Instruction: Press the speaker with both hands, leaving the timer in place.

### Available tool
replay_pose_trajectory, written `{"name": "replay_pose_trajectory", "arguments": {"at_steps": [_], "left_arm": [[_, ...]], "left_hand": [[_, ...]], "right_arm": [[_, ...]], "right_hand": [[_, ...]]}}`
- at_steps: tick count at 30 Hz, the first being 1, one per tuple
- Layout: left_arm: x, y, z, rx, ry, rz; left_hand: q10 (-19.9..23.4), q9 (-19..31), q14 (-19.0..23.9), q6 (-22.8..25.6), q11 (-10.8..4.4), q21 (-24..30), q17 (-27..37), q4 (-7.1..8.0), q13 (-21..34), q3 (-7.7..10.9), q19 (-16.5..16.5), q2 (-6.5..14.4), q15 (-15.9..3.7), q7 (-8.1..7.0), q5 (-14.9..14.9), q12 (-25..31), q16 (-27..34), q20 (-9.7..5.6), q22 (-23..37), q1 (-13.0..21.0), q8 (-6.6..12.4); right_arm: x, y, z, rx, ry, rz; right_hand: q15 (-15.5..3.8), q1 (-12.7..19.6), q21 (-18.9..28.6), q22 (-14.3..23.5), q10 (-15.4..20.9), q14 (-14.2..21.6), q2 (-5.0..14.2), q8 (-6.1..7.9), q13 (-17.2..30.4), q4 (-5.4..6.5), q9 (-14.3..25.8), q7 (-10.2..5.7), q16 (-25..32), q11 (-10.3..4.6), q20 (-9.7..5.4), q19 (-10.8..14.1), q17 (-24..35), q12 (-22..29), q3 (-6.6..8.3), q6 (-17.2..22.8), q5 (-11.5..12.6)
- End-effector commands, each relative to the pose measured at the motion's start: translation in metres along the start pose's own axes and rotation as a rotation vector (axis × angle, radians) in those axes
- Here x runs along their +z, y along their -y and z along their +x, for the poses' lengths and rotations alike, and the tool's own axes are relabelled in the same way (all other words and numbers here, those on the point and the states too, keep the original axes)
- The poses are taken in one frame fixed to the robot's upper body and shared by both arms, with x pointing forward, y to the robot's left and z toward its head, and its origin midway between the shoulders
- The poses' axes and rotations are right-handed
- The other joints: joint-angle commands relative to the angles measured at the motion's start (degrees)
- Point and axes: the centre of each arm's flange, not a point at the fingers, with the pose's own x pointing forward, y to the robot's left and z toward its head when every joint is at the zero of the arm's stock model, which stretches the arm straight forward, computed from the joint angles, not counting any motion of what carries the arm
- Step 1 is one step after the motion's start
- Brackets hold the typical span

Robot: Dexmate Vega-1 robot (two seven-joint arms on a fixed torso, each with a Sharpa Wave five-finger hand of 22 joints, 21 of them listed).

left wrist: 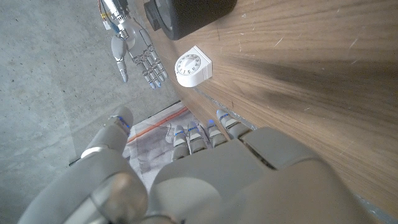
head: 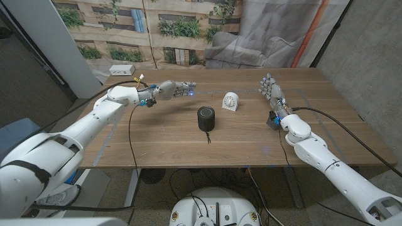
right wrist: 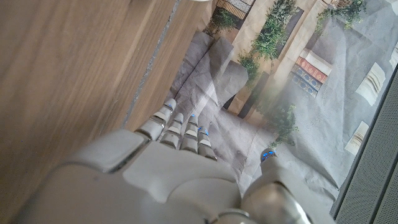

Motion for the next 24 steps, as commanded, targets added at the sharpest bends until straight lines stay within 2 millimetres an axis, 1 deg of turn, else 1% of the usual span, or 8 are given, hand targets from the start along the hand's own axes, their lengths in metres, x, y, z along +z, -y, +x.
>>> {"name": "replay_pose_trajectory", "arguments": {"at_steps": [1,8,12,15,18,20,24], "left_arm": [[0.008,-0.014,0.002,-0.105,-0.029,0.107],[0.010,-0.018,0.004,-0.152,-0.050,0.157],[0.012,-0.018,0.008,-0.186,-0.076,0.208],[0.013,-0.017,0.012,-0.203,-0.087,0.229],[0.016,-0.015,0.016,-0.224,-0.100,0.279],[0.015,-0.013,0.019,-0.220,-0.095,0.269],[0.019,-0.012,0.023,-0.242,-0.112,0.328]], "left_hand": [[0.2,0.3,1.0,0.6,-1.34,0.3,0.1,-0.50,0.1,0.23,1.2,-0.9,-6.01,-1.62,0.1,0.3,0.4,-2.70,0.1,1.8,0.68],[0.3,0.3,1.4,1.3,-1.87,0.3,0.1,-0.49,0.1,0.53,1.8,-1.8,-6.96,-2.67,0.0,0.2,0.4,-2.83,0.1,3.4,0.92],[-0.3,0.3,0.9,1.4,-2.16,0.2,0.1,-0.48,0.1,0.89,2.0,-2.2,-7.16,-2.78,0.1,-0.1,0.1,-2.86,0.1,4.6,0.90],[-1.7,0.3,0.1,1.1,-1.83,0.1,0.1,-0.46,0.1,1.31,1.8,-2.7,-7.24,-2.68,0.3,-0.6,-0.1,-2.95,0.1,6.0,0.76],[-3.2,0.3,-1.4,-0.1,-1.47,-0.2,0.1,-0.43,0.1,1.86,1.0,-3.5,-7.31,-3.02,0.5,-0.8,-0.4,-3.26,0.1,8.1,0.30],[-5.0,0.3,-2.7,-2.5,-1.01,-0.3,0.1,-0.38,0.1,2.20,0.3,-4.7,-7.10,-3.32,0.7,-0.8,-0.3,-3.29,0.1,10.3,-0.45],[-6.5,0.3,-3.7,-4.5,-0.74,-0.3,0.2,-0.34,0.1,2.18,-0.2,-5.9,-6.96,-3.49,0.8,-0.9,-0.3,-3.41,0.1,11.6,-0.91]], "right_arm": [[-0.003,-0.004,-0.004,-0.027,-0.003,-0.017],[-0.005,-0.009,-0.004,-0.026,-0.012,-0.024],[-0.005,-0.011,-0.004,-0.023,-0.016,-0.032],[-0.005,-0.013,-0.004,-0.026,-0.020,-0.031],[-0.007,-0.016,-0.005,-0.027,-0.016,-0.027],[-0.008,-0.018,-0.006,-0.031,-0.016,-0.020],[-0.009,-0.020,-0.008,-0.027,-0.015,-0.020]], "right_hand": [[0.02,-0.3,0.1,0.2,0.6,0.3,0.29,0.31,0.0,-0.13,0.3,0.11,0.3,0.01,0.22,0.3,0.0,0.3,0.29,0.4,0.2],[0.06,-0.3,0.2,0.2,0.6,0.3,0.33,0.27,0.0,-0.15,0.3,0.09,0.3,0.08,0.35,0.3,-0.1,0.3,0.31,0.5,0.2],[0.06,-0.3,0.2,0.2,0.7,0.4,0.42,0.26,0.0,-0.13,0.3,0.07,0.3,0.11,0.34,0.3,-0.1,0.3,0.34,0.5,0.2],[0.11,-0.2,0.2,0.2,0.7,0.4,0.49,0.22,0.0,-0.14,0.3,0.10,0.3,0.10,0.39,0.3,-0.2,0.3,0.38,0.4,0.2],[0.20,-0.2,0.3,0.2,0.8,0.5,0.53,0.22,0.0,-0.16,0.3,0.15,0.3,0.17,0.40,0.4,-0.2,0.3,0.41,0.4,0.2],[0.19,-0.2,0.3,0.2,0.8,0.5,0.55,0.21,0.0,-0.16,0.3,0.14,0.3,0.13,0.42,0.4,-0.2,0.3,0.41,0.4,0.2],[0.18,-0.2,0.3,0.2,0.8,0.6,0.58,0.21,0.0,-0.17,0.3,0.12,0.4,0.03,0.43,0.4,-0.2,0.3,0.43,0.5,0.2]]}}
